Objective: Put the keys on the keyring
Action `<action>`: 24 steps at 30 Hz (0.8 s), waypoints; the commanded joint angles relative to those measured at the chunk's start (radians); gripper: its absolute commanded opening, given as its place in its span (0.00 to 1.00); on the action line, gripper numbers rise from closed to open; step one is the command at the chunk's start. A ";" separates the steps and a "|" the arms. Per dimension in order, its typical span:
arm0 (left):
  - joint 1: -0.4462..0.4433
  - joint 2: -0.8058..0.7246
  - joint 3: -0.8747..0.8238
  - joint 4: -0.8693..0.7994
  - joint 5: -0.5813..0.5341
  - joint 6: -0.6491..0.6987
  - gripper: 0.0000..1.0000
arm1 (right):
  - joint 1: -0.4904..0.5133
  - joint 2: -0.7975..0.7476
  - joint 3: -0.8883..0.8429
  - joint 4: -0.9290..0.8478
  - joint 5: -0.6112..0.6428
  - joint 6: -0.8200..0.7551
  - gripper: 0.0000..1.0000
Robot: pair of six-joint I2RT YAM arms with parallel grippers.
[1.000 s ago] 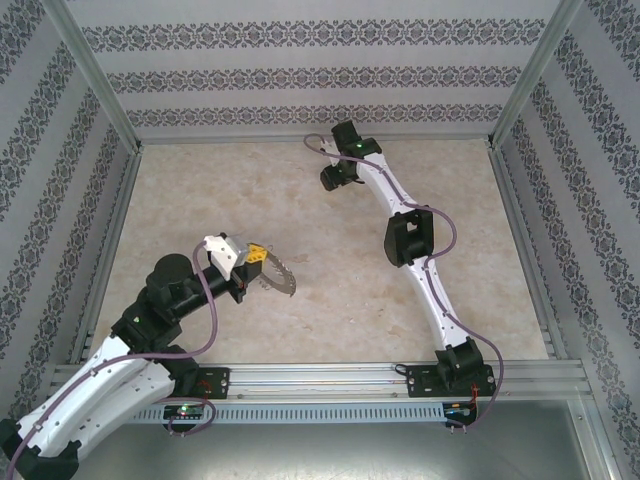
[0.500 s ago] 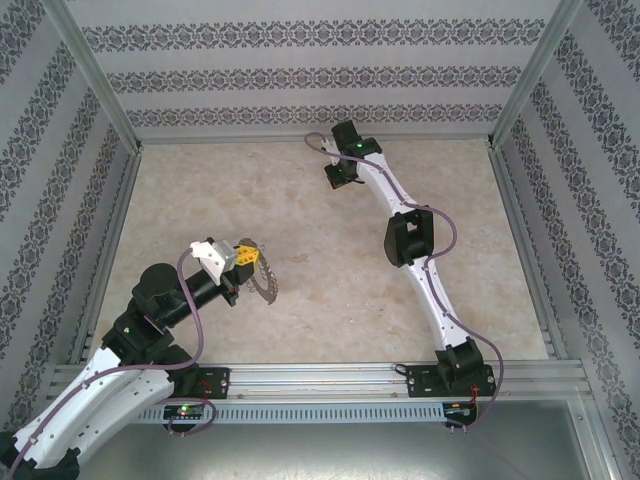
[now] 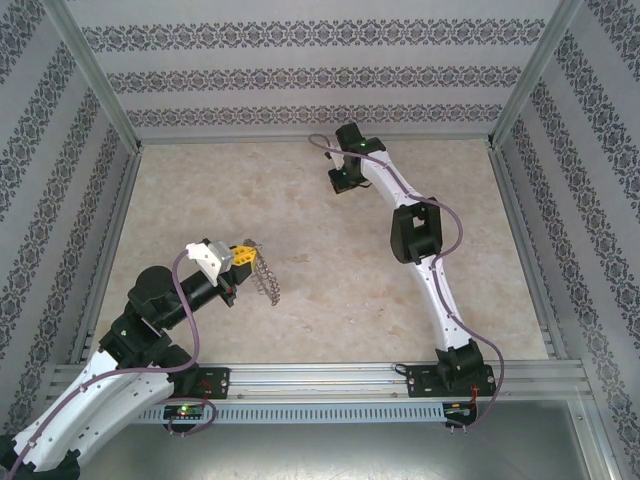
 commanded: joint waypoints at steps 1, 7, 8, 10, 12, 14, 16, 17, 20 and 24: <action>0.012 -0.018 0.006 0.061 0.006 -0.019 0.00 | 0.017 -0.112 -0.177 -0.001 -0.006 0.018 0.00; 0.010 -0.029 0.001 0.074 0.026 -0.023 0.00 | 0.050 -0.371 -0.620 0.192 -0.054 0.050 0.00; 0.010 -0.032 -0.001 0.078 0.028 -0.025 0.00 | 0.059 -0.417 -0.684 0.219 -0.069 0.056 0.00; 0.010 -0.035 -0.005 0.084 0.035 -0.029 0.00 | 0.069 -0.491 -0.791 0.254 -0.094 0.067 0.00; 0.010 -0.030 -0.006 0.089 0.048 -0.031 0.00 | 0.071 -0.550 -0.844 0.259 -0.111 0.070 0.03; 0.010 -0.024 0.000 0.086 0.056 -0.032 0.00 | 0.071 -0.597 -0.884 0.264 -0.103 0.064 0.16; 0.009 -0.023 -0.004 0.088 0.065 -0.041 0.00 | 0.072 -0.636 -0.907 0.266 -0.102 0.050 0.23; 0.008 -0.021 -0.005 0.090 0.070 -0.045 0.00 | 0.071 -0.650 -0.913 0.261 -0.104 0.041 0.26; 0.009 -0.016 -0.002 0.079 0.070 -0.053 0.00 | 0.063 -0.658 -0.899 0.244 -0.094 0.026 0.31; 0.009 -0.011 0.003 0.061 0.062 -0.060 0.00 | 0.067 -0.616 -0.856 0.237 -0.059 0.032 0.45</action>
